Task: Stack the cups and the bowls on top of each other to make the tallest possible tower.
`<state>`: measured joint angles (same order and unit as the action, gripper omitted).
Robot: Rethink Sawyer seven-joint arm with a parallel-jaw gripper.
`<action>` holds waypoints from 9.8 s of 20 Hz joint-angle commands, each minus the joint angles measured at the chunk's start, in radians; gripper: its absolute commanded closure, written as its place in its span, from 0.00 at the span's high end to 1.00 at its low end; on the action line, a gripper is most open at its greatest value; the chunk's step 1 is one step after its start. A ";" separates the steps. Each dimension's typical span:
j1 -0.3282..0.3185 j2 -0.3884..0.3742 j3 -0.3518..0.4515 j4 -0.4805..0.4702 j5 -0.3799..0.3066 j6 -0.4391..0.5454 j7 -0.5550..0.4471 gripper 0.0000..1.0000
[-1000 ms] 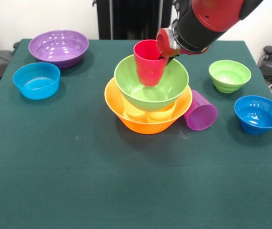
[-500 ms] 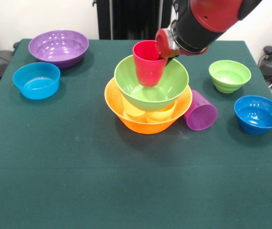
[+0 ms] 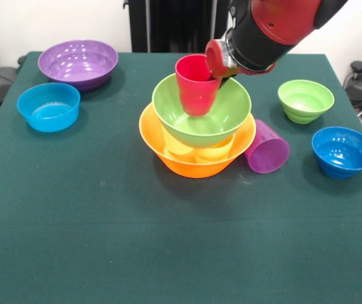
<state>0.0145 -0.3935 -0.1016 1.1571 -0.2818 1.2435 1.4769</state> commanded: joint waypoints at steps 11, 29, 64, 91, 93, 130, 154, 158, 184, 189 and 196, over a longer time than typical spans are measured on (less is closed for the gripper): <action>-0.011 0.084 0.068 -0.022 0.018 -0.121 0.142 0.00; -0.011 0.089 0.068 -0.019 0.021 -0.136 0.143 0.00; -0.028 0.095 0.082 -0.050 0.063 -0.092 0.111 1.00; -0.040 0.044 0.076 -0.056 0.048 -0.040 0.034 1.00; -0.041 0.033 0.074 -0.051 0.045 -0.034 0.026 1.00; -0.046 0.027 0.110 -0.047 0.086 -0.007 0.028 1.00; -0.007 0.012 0.091 -0.130 0.107 0.121 0.034 1.00; -0.005 -0.009 0.081 -0.129 0.098 0.140 0.030 1.00; -0.178 -0.249 0.145 -0.091 0.083 0.354 -0.323 1.00; -0.265 -0.328 0.171 -0.026 0.051 0.337 -0.421 1.00; -0.361 -0.409 0.191 0.173 0.036 0.161 -0.460 1.00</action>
<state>-0.2981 -0.7405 -0.0311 1.0978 -0.1902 1.5013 1.4036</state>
